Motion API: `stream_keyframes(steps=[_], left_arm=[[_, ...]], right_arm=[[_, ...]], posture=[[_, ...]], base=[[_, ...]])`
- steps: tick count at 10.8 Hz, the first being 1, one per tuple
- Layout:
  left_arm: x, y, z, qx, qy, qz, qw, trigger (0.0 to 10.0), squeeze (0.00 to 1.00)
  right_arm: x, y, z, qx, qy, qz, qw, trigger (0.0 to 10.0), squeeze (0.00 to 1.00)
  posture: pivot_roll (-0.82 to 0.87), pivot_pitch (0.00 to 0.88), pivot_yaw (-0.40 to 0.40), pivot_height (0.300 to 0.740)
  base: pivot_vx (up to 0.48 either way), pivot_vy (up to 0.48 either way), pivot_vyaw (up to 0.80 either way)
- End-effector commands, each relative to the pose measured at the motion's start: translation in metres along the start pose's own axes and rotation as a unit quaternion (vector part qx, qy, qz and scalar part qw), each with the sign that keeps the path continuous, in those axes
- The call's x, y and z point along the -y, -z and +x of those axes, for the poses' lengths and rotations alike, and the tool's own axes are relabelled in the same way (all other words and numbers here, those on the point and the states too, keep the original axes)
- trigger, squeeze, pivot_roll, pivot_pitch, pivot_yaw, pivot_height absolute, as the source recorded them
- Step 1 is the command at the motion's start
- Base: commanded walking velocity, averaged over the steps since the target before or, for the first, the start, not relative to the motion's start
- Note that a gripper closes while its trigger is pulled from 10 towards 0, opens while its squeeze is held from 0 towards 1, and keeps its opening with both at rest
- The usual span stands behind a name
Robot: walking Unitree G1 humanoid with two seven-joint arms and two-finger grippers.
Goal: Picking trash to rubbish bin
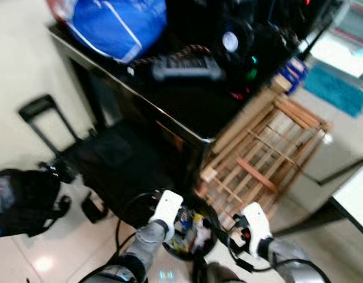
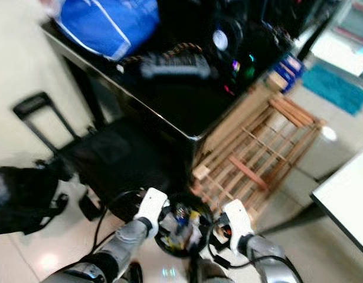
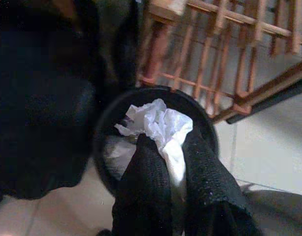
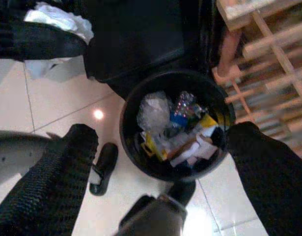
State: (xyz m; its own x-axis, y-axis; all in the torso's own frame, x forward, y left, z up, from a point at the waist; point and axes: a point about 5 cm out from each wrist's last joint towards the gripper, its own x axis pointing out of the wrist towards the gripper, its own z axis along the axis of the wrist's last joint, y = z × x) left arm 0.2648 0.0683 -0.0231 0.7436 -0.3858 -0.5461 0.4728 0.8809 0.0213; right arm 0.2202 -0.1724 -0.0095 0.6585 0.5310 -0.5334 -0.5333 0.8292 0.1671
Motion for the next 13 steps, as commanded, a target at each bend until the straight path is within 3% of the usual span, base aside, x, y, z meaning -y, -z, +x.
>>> stream_keyframes(steps=[1,3,5,9,10,11,12,13], left_arm=[[0.011,0.010,-0.001,-0.017,0.022,0.004,1.000,10.0,0.00],[0.019,0.014,-0.002,-0.023,0.032,0.009,0.999,10.0,0.00],[0.011,0.023,-0.005,-0.045,0.001,0.035,0.998,10.0,0.00],[-0.003,0.018,-0.005,-0.037,-0.028,0.027,0.999,10.0,0.02],[-0.003,0.018,-0.005,-0.035,-0.025,0.028,0.999,10.0,0.65],[-0.002,0.017,-0.005,-0.035,-0.023,0.028,0.999,10.0,0.73],[-0.002,0.017,-0.005,-0.034,-0.022,0.027,0.999,10.0,1.00],[-0.002,0.017,-0.005,-0.034,-0.021,0.027,0.999,10.0,1.00]], right_arm=[[-0.003,0.004,-0.008,-0.011,-0.005,0.004,1.000,10.0,0.00],[-0.009,0.003,-0.020,-0.015,-0.002,0.004,1.000,10.0,0.00],[-0.015,-0.001,-0.024,-0.014,-0.003,0.006,1.000,10.0,0.00],[-0.028,-0.007,-0.026,-0.015,-0.012,0.009,1.000,10.0,0.00],[-0.029,-0.007,-0.026,-0.017,-0.013,0.010,1.000,10.0,0.00],[-0.030,-0.007,-0.027,-0.017,-0.014,0.012,1.000,10.0,0.00],[-0.032,-0.008,-0.027,-0.019,-0.014,0.013,1.000,10.0,0.00],[-0.032,-0.008,-0.027,-0.020,-0.013,0.013,1.000,10.0,0.00]], posture=[[-0.20,0.304,-0.061,0.740],[-0.21,0.324,-0.070,0.740],[-0.21,0.336,-0.067,0.740],[-0.20,0.357,-0.067,0.740],[-0.20,0.358,-0.067,0.740],[-0.20,0.358,-0.067,0.740],[-0.20,0.366,-0.065,0.740],[-0.20,0.368,-0.065,0.740]], base=[[0.000,0.000,0.00],[0.000,0.000,0.00],[0.000,0.000,0.00],[0.000,0.000,0.00],[0.000,0.000,0.00],[0.000,0.000,0.00],[0.000,0.000,0.00],[0.000,0.000,0.00]])
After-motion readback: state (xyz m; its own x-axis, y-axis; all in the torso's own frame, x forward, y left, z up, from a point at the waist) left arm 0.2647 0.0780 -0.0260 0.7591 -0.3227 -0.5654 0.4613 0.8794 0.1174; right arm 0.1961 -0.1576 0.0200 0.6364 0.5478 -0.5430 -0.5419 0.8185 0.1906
